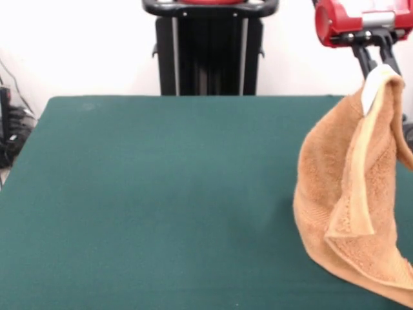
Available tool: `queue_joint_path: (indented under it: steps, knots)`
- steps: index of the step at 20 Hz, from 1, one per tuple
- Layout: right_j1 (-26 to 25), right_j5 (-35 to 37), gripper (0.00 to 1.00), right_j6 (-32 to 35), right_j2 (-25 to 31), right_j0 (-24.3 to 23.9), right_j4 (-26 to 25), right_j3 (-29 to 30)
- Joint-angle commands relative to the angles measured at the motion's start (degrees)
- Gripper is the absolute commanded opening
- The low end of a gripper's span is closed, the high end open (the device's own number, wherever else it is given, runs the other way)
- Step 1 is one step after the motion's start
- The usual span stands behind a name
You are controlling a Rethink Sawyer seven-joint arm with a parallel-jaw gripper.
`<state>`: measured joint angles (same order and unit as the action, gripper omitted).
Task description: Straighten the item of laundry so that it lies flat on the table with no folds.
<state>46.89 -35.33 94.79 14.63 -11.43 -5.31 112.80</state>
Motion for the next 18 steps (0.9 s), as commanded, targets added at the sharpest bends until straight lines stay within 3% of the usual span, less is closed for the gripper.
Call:
queue_joint_path:
  steps: [1, 9, 18]
  knots:
    - [2.96, -4.14, 0.0, 12.93, -1.81, 1.04, -1.04, 4.56]
    - [9.13, -4.6, 0.0, 12.58, -5.91, -1.45, -4.52, 10.98]
    - [12.01, 0.67, 0.0, 10.48, -12.31, 1.27, -2.17, 17.43]
